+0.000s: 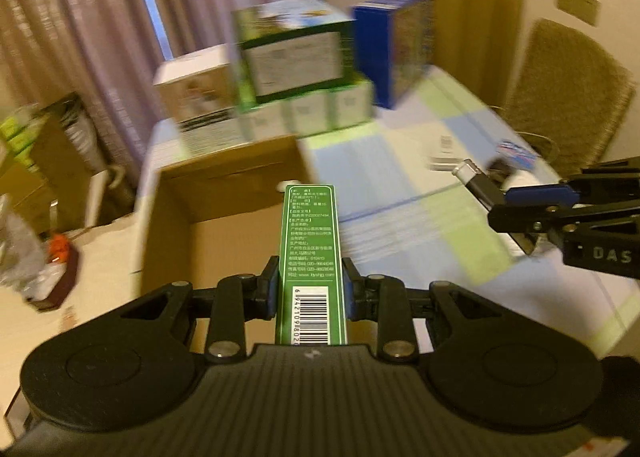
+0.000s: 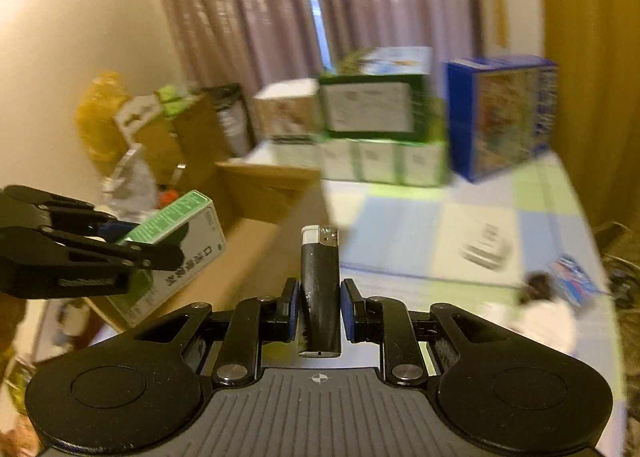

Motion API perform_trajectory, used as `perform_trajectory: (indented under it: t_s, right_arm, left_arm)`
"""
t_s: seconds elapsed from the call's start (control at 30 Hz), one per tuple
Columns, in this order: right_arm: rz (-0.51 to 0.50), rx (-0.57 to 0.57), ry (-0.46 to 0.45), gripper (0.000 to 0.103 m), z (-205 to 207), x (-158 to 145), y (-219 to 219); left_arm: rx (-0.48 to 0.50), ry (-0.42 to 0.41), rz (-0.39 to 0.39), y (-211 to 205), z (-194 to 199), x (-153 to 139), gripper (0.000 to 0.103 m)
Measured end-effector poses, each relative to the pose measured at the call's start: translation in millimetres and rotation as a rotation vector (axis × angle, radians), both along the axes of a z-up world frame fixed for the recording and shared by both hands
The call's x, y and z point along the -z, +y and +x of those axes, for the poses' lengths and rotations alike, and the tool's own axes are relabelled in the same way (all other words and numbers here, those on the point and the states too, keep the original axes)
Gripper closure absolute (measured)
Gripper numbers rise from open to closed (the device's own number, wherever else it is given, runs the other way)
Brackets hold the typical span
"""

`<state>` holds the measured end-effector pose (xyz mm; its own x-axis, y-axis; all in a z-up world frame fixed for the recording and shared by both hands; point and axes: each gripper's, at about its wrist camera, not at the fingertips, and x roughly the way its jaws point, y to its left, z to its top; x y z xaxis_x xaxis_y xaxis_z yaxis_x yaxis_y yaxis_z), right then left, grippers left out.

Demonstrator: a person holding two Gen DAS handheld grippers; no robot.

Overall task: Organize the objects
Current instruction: 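Carry the green box and lighter into the cardboard box and release both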

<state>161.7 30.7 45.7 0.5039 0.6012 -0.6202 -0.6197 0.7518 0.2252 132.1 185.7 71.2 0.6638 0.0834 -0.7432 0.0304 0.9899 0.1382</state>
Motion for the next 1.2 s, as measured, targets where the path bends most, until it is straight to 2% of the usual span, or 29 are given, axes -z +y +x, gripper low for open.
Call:
perform_trajectory:
  t_s: [0.2, 0.47, 0.7, 0.8, 0.87, 0.9, 1.2]
  right_arm:
    - [0.015, -0.067, 0.071, 0.084, 10.3, 9.2, 66.0]
    - [-0.035, -0.099, 0.122, 0.085, 25.4, 40.4, 116.3]
    - [-0.070, -0.109, 0.144, 0.084, 37.3, 62.7, 133.7]
    - [-0.079, -0.107, 0.151, 0.084, 41.9, 70.2, 137.2]
    - [-0.083, -0.105, 0.157, 0.084, 44.6, 74.2, 138.2]
    - [-0.083, -0.106, 0.159, 0.084, 45.5, 75.4, 138.8]
    - [-0.068, -0.117, 0.180, 0.084, 48.0, 84.1, 145.5]
  left_arm:
    - [-0.078, 0.025, 0.008, 55.8, -1.7, 10.8, 0.078]
    - [-0.100, 0.064, -0.029, 89.8, 8.9, 44.3, 0.078]
    - [-0.101, 0.084, -0.060, 99.4, 18.5, 66.2, 0.078]
    - [-0.108, 0.065, -0.074, 103.9, 23.3, 70.7, 0.077]
    - [-0.125, 0.046, -0.070, 107.5, 26.3, 70.3, 0.065]
    - [-0.129, 0.041, -0.077, 109.9, 26.8, 69.8, 0.063]
    - [-0.161, 0.045, -0.077, 124.5, 22.0, 71.0, 0.060]
